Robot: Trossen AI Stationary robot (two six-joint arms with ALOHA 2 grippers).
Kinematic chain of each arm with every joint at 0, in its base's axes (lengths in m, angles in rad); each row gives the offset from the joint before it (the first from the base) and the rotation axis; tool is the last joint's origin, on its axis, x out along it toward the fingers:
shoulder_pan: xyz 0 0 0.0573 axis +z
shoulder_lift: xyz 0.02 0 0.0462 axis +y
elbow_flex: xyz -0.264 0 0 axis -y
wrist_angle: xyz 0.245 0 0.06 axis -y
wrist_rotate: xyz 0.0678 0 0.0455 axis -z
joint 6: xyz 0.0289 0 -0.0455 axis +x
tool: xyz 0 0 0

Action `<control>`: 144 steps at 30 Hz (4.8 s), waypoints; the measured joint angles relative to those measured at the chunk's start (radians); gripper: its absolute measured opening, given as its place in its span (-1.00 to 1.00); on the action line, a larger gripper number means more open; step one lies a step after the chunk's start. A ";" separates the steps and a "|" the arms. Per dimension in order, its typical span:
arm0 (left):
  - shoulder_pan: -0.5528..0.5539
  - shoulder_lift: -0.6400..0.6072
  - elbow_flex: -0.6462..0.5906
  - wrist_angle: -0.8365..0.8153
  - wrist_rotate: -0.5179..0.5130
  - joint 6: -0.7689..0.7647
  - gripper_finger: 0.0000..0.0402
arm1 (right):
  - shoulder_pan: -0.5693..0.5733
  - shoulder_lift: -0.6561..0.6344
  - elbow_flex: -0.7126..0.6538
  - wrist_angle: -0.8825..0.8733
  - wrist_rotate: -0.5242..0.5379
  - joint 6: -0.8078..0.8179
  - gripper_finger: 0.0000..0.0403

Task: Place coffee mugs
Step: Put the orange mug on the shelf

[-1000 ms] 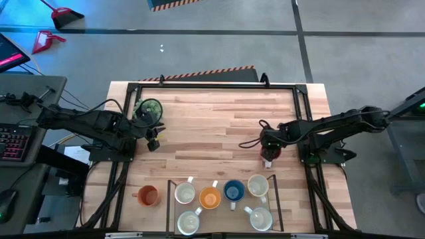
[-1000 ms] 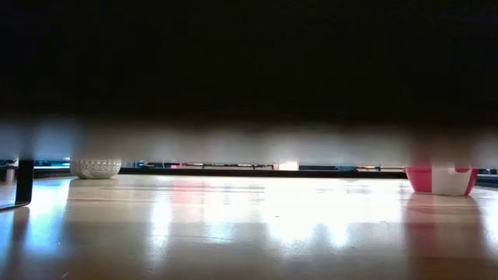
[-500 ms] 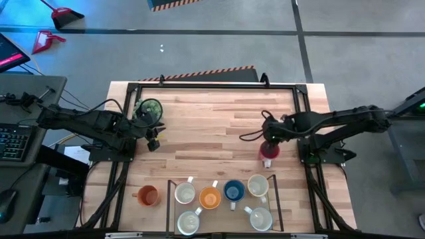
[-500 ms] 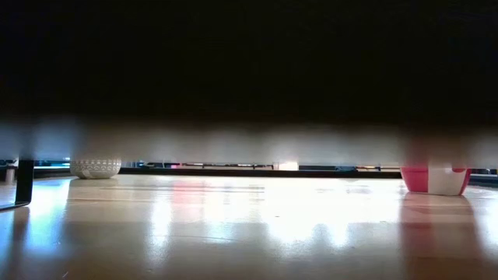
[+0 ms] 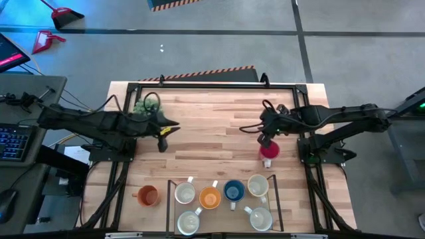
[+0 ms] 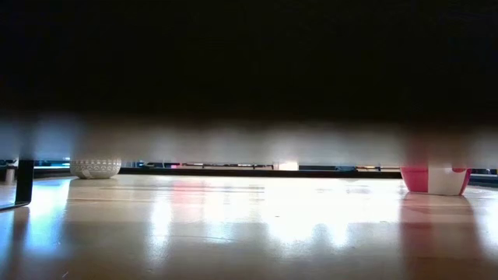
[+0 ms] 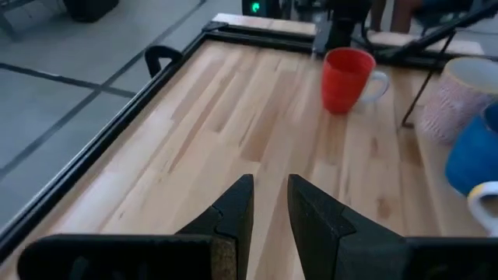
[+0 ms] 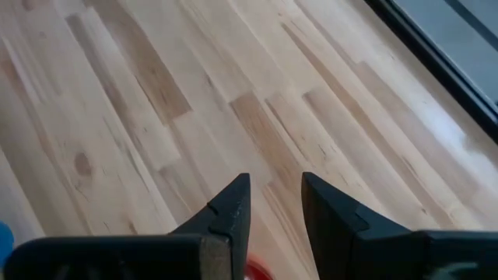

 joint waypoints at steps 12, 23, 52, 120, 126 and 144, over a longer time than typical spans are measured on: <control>0.206 0.415 0.432 -0.133 0.236 0.290 -0.64 | 0.000 -0.008 0.000 0.019 0.146 -0.015 -0.54; 0.296 0.793 0.775 -0.321 0.353 0.484 -0.64 | -0.003 -0.170 0.168 0.043 0.443 -0.159 -0.54; 0.166 1.284 1.483 -0.554 0.501 0.421 -0.64 | -0.003 -0.173 0.298 0.009 0.356 -0.262 -0.54; -0.593 -0.219 0.021 -0.234 -0.133 -0.392 -0.98 | 0.346 -0.635 -0.674 0.845 0.281 -0.131 -0.88; -0.593 -0.079 0.205 -0.561 0.045 -0.611 -0.98 | 0.346 -0.634 -0.674 0.758 0.279 -0.036 -0.88; -0.597 0.163 0.251 -0.686 0.432 -1.056 -0.42 | 0.346 -0.634 -0.674 0.720 0.290 -0.044 -0.88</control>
